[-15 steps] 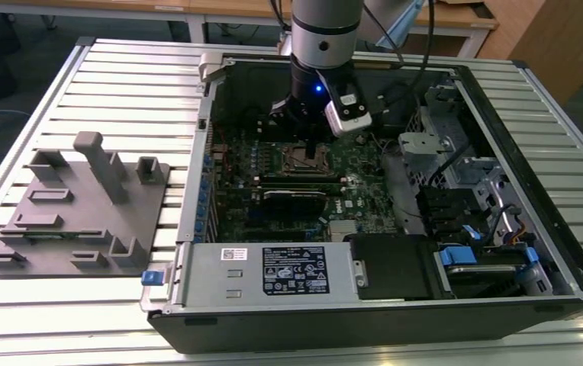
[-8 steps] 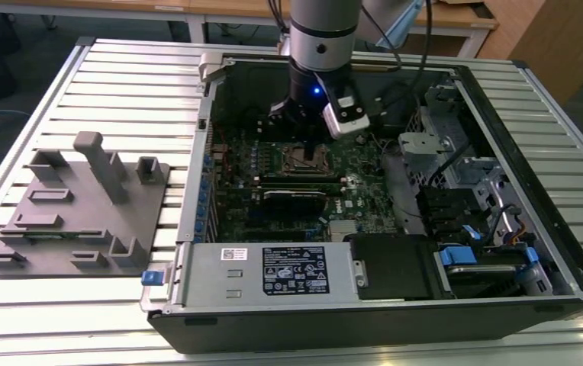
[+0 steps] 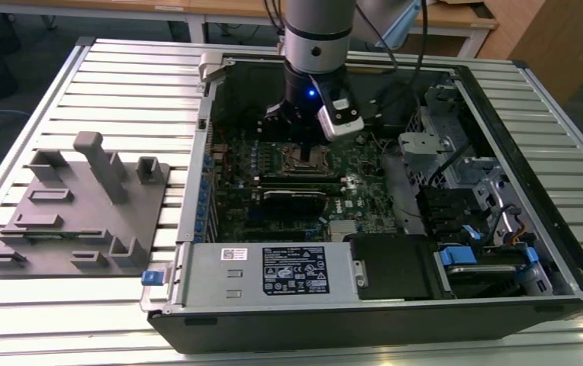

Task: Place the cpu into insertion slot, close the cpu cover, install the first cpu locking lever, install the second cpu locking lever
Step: 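Install the second cpu locking lever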

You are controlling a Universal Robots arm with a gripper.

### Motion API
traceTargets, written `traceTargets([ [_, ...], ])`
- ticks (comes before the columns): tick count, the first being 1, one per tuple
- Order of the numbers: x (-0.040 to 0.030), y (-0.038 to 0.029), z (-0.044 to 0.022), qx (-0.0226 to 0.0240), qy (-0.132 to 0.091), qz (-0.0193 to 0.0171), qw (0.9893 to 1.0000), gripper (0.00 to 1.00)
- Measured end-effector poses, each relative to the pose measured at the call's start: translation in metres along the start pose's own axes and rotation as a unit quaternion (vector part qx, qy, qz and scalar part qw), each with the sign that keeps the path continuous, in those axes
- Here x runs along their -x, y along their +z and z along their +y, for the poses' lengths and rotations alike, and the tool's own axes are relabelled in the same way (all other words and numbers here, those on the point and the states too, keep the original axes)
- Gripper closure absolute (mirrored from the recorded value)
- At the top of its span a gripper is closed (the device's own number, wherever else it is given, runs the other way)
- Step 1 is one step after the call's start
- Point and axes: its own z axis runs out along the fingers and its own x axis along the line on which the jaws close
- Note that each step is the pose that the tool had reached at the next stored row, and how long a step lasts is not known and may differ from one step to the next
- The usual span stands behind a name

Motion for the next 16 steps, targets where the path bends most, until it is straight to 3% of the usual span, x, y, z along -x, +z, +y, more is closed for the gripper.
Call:
traceTargets([
  [16, -0.0138, 0.0072, -0.0046, 0.0, 0.0, 0.0, 1.0, 0.9],
])
